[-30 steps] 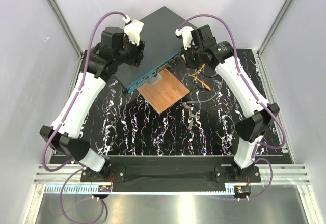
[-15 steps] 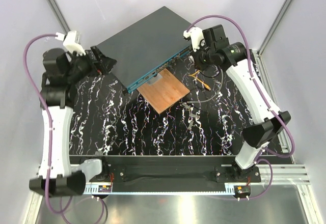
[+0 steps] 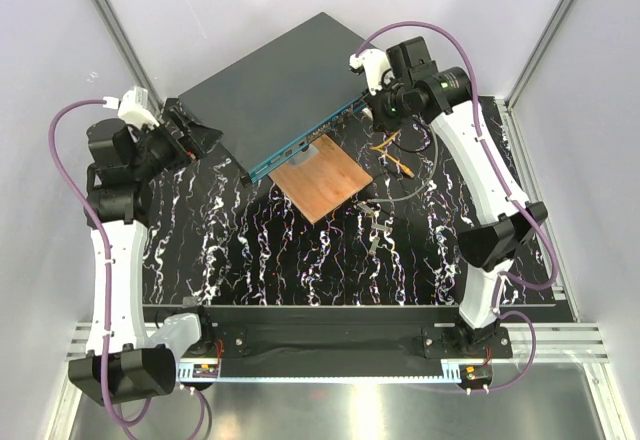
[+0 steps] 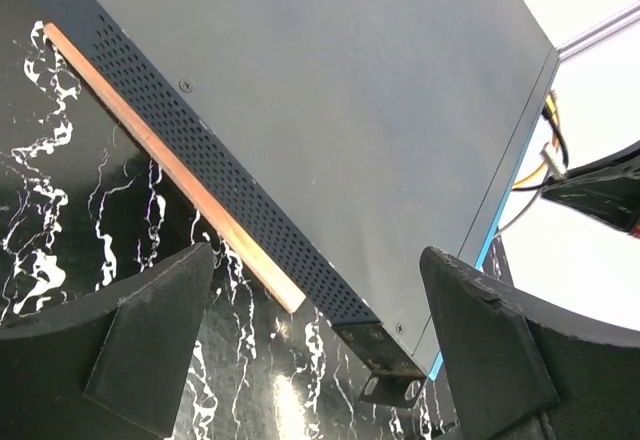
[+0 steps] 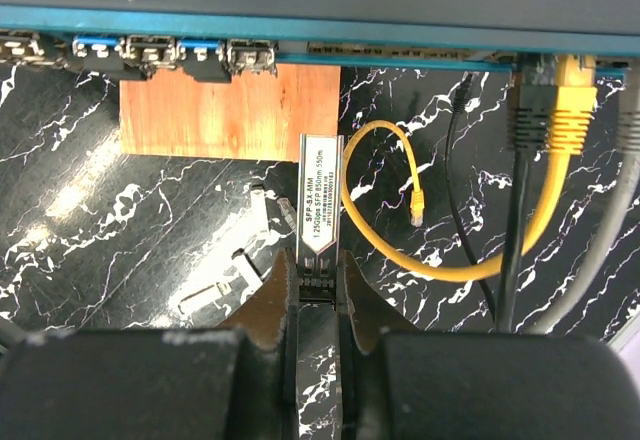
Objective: Insert the plug into the switch port
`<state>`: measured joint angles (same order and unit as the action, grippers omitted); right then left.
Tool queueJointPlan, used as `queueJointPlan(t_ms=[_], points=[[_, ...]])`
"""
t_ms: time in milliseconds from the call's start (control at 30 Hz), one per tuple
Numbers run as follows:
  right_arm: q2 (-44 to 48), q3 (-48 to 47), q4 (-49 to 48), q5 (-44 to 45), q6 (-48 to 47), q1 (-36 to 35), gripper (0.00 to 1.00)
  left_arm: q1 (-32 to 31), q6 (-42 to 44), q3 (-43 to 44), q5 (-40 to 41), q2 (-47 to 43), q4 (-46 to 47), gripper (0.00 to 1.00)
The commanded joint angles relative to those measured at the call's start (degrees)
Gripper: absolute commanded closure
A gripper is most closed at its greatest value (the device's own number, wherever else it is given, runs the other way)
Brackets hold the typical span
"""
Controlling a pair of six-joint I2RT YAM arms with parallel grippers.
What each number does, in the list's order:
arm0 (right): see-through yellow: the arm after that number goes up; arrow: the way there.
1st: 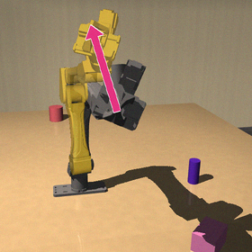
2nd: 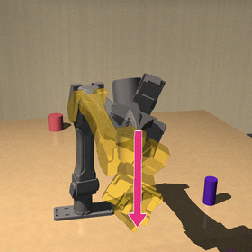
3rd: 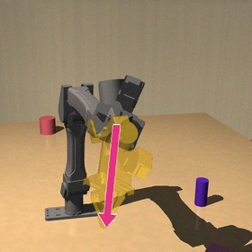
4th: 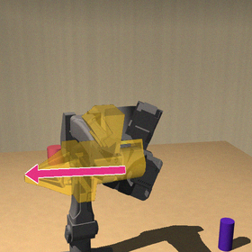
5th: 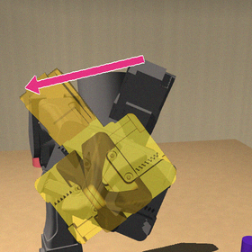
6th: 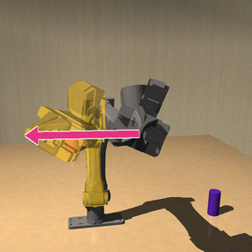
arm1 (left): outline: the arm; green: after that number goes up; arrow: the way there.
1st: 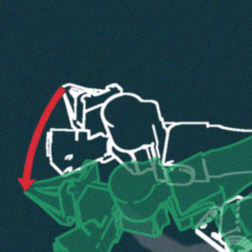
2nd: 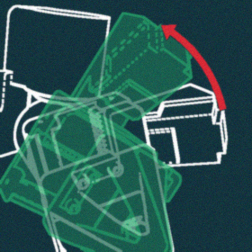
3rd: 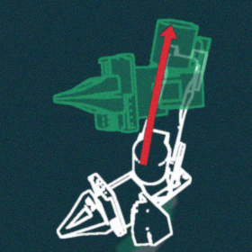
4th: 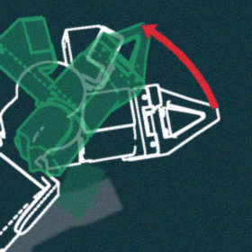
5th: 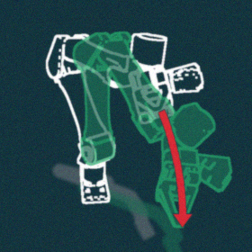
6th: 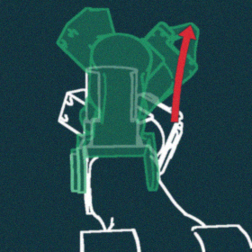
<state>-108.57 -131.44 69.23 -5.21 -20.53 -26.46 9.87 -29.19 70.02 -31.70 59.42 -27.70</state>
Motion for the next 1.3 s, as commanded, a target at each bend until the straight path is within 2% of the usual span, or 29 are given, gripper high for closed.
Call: queueJointPlan(t_ms=[0,133,200,267,333,400,700,767,867,900,967,1000,1267], points=[[-1.11,-3.38,0.64,-0.67,0.14,-0.17,1.00,0.15,-1.66,-1.01,0.41,-0.44,4.59,0.09],[-3.48,-6.71,1.51,-0.33,-0.12,-0.35,1.00,0.15,-3.15,-2.78,4.97,-0.71,2.93,0.09],[-4.36,-8.21,2.13,0.29,-0.29,-0.35,1.00,0.15,-4.81,-3.92,4.81,-1.05,3.44,0.09],[-5.07,-9.71,2.14,0.20,-0.29,-0.44,1.00,0.50,-9.45,-7.43,0.87,-1.67,8.87,0.06],[-5.24,-10.07,1.96,0.38,-0.30,-0.61,1.00,0.77,-13.68,-12.33,-2.99,-2.99,18.18,0.01],[-5.33,-9.89,2.13,0.64,-0.38,-0.79,1.00,0.77,-18.78,-14.72,-3.80,-3.43,24.68,0.01],[-5.07,-8.75,1.70,0.29,-0.30,-0.96,1.00,0.59,-31.18,-22.29,-4.07,0.69,41.39,0.01],[-5.24,-8.66,1.61,0.20,-0.30,-0.96,1.00,0.24,-32.33,-22.29,-4.07,1.57,42.12,0.02],[-5.86,-9.19,1.61,0.11,-0.30,-1.14,1.00,-0.99,-32.86,-22.03,-3.81,2.63,42.56,0.06],[-6.12,-9.19,1.61,0.20,-0.30,-1.14,1.00,-1.60,-32.77,-21.68,-3.54,2.89,42.47,0.12],[-6.30,-9.36,1.43,0.90,-0.30,-1.31,1.00,-1.87,-32.42,-21.24,-3.37,3.07,42.03,0.15],[-6.47,-9.36,1.26,1.25,-0.38,-1.40,1.00,-2.04,-32.33,-20.98,-3.28,3.16,41.86,0.21],[-6.83,-10.33,-0.32,4.41,1.02,-2.46,1.00,-3.01,-31.81,-20.27,-2.75,3.16,40.63,0.34]])
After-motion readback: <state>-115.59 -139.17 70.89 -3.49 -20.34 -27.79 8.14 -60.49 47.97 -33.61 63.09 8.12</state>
